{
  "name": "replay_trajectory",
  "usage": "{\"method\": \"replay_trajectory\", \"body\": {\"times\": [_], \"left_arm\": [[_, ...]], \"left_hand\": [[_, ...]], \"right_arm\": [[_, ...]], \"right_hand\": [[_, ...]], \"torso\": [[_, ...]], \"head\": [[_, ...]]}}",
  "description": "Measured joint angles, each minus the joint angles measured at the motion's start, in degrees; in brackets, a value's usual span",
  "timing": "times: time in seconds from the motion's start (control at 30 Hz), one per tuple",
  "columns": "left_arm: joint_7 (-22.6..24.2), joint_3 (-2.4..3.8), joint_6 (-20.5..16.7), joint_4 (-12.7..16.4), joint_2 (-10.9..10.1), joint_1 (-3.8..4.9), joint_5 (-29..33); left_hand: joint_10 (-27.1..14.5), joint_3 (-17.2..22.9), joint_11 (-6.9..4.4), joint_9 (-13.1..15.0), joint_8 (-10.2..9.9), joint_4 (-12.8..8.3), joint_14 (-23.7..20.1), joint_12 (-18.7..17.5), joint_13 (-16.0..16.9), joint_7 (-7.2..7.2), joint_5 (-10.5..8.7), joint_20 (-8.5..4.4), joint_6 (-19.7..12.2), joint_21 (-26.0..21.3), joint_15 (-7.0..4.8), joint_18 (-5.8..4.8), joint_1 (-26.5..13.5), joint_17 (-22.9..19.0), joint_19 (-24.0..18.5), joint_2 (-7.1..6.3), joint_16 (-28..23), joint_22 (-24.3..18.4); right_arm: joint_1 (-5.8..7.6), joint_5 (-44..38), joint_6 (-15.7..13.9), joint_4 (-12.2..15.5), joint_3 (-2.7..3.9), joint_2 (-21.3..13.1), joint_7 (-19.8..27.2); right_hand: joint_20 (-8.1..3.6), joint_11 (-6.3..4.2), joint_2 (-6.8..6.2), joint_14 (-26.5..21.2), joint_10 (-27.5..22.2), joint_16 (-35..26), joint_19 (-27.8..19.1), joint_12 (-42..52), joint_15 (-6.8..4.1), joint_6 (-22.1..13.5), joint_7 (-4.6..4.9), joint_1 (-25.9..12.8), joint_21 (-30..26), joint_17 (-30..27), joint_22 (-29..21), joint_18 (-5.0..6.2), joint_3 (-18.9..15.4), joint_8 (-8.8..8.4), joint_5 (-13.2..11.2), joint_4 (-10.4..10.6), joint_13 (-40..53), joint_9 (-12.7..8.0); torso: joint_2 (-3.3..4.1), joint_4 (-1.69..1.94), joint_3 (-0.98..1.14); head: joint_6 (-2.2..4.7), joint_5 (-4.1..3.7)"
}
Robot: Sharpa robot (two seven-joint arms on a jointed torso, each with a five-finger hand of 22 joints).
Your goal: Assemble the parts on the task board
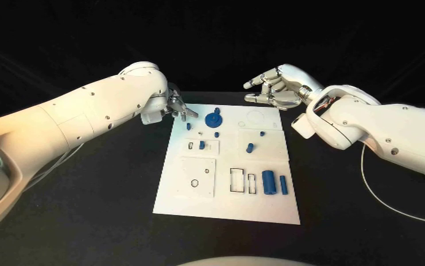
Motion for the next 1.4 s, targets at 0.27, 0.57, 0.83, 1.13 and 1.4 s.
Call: {"method": "replay_trajectory", "body": {"times": [0.27, 0.57, 0.83, 1.13, 1.4], "left_arm": [[1.1, -0.32, 0.7, -3.2, 1.4, 0.03, -0.3], [2.1, -1.14, 2.0, -5.5, 2.7, -0.05, -0.5], [2.7, -1.35, 3.0, -5.9, 3.0, -0.07, -0.5], [3.2, -1.59, 4.1, -6.0, 3.1, -0.12, -0.5], [3.5, -1.70, 5.0, -6.0, 3.2, -0.15, -0.3]], "left_hand": [[0.0, -0.4, -0.01, -0.1, 0.0, -0.1, 0.0, 0.5, 0.3, -0.11, 0.00, 0.02, 0.5, 0.0, 0.00, 0.00, 0.2, 0.0, 0.0, 0.21, 0.0, 0.0], [0.0, -0.5, -0.01, -0.1, 0.0, 0.1, 0.0, 0.7, 0.5, -0.30, 0.00, 0.20, 0.8, 0.0, 0.00, 0.00, 0.3, 0.0, 0.2, 0.30, 0.0, 0.0], [0.0, -0.8, -0.01, -0.3, 0.0, -0.2, 0.0, 0.7, 0.6, -0.49, 0.00, 0.20, 1.0, 0.0, 0.00, 0.00, 1.3, 0.0, 0.2, 0.73, 0.0, 0.0], [0.2, -1.1, -0.23, -0.5, 0.0, -0.5, 0.0, 0.9, 0.6, -0.50, 0.00, 0.19, 1.4, 0.0, 0.00, 0.00, 3.0, 0.0, 0.2, 1.04, 0.0, 0.0], [0.2, -1.2, -0.23, -0.6, 0.2, -0.6, 0.0, 0.9, 0.6, -0.71, 0.00, 0.20, 1.6, 0.0, 0.00, 0.00, 4.6, 0.0, 0.2, 1.57, 0.0, 0.0]], "right_arm": [[0.00, 0.0, 0.0, -0.1, 0.00, 0.1, 0.0], [0.00, 0.0, 0.1, -0.2, 0.00, 0.3, 0.0], [-0.01, 0.0, 0.2, -0.2, -0.01, 0.4, 0.0], [-0.01, 0.0, 0.2, -0.3, -0.01, 0.5, 0.0], [-0.01, 0.0, 0.3, -0.3, -0.01, 0.5, 0.0]], "right_hand": [[0.00, 0.00, 0.00, 0.0, 0.0, 0.0, 0.0, 0.0, 0.00, 0.0, 0.00, 0.0, 0.0, 0.0, 0.0, 0.00, 0.0, 0.00, 0.0, 0.0, 0.0, 0.0], [0.00, 0.00, 0.00, 0.0, 0.0, 0.0, 0.0, 0.0, 0.00, 0.0, 0.00, 0.0, 0.0, 0.0, 0.0, 0.01, 0.0, 0.00, 0.0, 0.0, 0.0, 0.0], [0.00, 0.01, 0.00, 0.0, 0.0, 0.0, 0.0, 0.0, 0.00, 0.0, 0.00, 0.0, 0.0, 0.0, 0.0, 0.01, 0.0, 0.00, 0.0, 0.0, 0.0, 0.0], [0.00, 0.01, 0.00, 0.0, 0.0, 0.0, 0.0, 0.0, 0.00, 0.0, 0.00, 0.0, 0.0, 0.0, 0.0, 0.00, 0.0, 0.00, 0.0, 0.0, 0.0, 0.0], [0.01, 0.01, 0.00, 0.0, 0.0, 0.0, 0.0, 0.0, 0.00, 0.0, 0.00, 0.0, 0.0, 0.0, 0.0, 0.01, 0.0, 0.00, 0.0, 0.0, 0.0, 0.0]], "torso": [[0.03, 0.03, -0.01], [0.04, -0.01, -0.03], [-0.02, 0.03, 0.02], [-0.06, 0.03, 0.03], [-0.06, 0.03, 0.03]], "head": [[-0.07, 0.06], [-0.27, 0.17], [-0.47, 0.18], [-0.56, 0.22], [-0.58, 0.24]]}}
